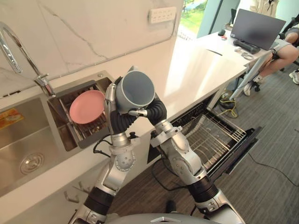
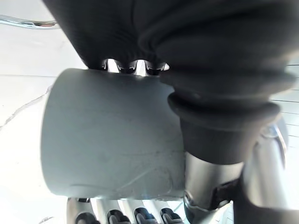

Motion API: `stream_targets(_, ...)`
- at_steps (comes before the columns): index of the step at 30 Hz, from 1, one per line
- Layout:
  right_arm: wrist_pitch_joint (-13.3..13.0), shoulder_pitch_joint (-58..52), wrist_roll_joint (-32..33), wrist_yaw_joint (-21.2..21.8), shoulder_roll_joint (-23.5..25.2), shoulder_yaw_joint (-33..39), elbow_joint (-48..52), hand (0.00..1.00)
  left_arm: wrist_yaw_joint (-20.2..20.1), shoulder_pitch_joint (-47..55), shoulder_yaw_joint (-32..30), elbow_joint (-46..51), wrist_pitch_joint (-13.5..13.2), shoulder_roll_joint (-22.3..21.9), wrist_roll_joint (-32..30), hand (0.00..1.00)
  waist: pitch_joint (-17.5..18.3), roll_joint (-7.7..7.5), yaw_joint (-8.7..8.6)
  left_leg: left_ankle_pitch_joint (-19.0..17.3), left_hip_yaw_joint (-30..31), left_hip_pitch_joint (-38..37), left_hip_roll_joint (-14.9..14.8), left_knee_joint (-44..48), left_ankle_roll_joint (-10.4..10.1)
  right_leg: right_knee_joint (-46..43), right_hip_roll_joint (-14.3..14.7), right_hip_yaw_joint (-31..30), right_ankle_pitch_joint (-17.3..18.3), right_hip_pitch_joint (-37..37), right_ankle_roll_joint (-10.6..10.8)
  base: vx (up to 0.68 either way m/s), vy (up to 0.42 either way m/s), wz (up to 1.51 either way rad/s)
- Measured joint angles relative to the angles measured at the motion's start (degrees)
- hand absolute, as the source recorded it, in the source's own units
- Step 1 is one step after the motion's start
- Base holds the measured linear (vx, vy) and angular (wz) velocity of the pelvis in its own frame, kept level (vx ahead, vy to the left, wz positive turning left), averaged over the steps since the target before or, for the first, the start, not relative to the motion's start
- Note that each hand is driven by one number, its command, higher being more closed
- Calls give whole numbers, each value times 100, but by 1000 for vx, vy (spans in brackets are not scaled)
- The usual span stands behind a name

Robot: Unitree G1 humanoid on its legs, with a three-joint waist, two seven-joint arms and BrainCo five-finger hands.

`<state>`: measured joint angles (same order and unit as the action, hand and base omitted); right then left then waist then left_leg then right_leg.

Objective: Walk over to the sink, pick up the cup, carry it to the dishwasher, place the cup inside the dishwasher, then close the dishwasher door

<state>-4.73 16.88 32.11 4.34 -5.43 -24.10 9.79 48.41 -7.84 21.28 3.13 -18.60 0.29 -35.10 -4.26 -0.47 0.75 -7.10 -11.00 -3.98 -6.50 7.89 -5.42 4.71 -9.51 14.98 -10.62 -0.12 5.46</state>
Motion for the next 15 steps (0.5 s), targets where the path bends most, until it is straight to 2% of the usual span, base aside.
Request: stream_targets(15,18,233,-53,-197,-190,-49,0,0,-17,-49,45,-109,-3,24,238,100,0,0,17,13,15,6,0,1,0,-2,-2,12,-6,7,4,-3,0,0)
